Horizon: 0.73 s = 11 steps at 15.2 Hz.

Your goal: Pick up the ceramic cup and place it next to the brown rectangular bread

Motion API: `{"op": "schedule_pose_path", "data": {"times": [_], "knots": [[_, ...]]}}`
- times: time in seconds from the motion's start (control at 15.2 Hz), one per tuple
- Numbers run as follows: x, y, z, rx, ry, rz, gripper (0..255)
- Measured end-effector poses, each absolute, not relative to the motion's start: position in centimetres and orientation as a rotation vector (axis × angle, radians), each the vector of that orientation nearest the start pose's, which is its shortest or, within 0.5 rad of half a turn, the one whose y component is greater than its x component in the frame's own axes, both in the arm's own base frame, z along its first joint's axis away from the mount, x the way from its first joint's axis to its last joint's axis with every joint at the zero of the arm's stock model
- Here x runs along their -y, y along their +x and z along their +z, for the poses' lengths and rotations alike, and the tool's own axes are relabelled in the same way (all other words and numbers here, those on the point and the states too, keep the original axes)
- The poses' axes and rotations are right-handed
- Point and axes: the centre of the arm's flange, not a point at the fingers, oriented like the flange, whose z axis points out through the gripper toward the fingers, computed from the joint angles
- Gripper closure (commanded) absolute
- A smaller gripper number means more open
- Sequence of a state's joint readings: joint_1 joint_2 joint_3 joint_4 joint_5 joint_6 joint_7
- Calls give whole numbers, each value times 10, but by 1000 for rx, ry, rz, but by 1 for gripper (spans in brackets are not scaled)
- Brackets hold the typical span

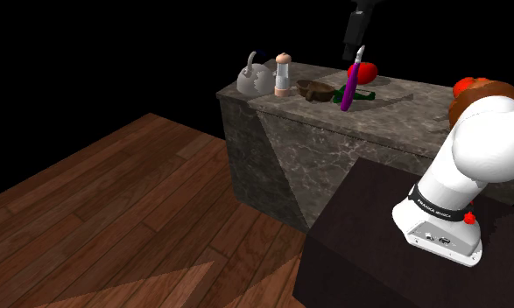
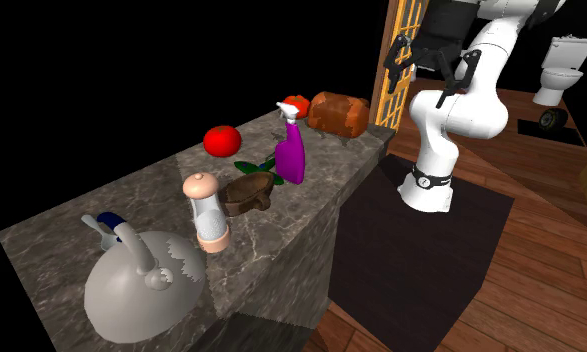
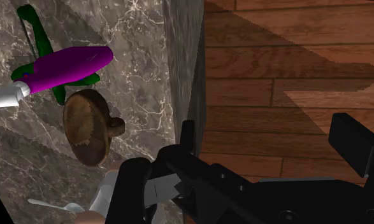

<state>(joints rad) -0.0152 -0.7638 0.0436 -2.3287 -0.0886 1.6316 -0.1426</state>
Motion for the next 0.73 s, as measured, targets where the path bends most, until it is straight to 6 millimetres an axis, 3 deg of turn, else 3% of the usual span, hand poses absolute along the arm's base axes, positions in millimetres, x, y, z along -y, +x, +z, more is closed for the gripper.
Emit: {"op": "schedule_pose_path", "data": {"times": [0.2,0.73], "knots": [[7,325,596,277,-3247,-101,0],[86,365,540,357,-3212,-133,0]]}}
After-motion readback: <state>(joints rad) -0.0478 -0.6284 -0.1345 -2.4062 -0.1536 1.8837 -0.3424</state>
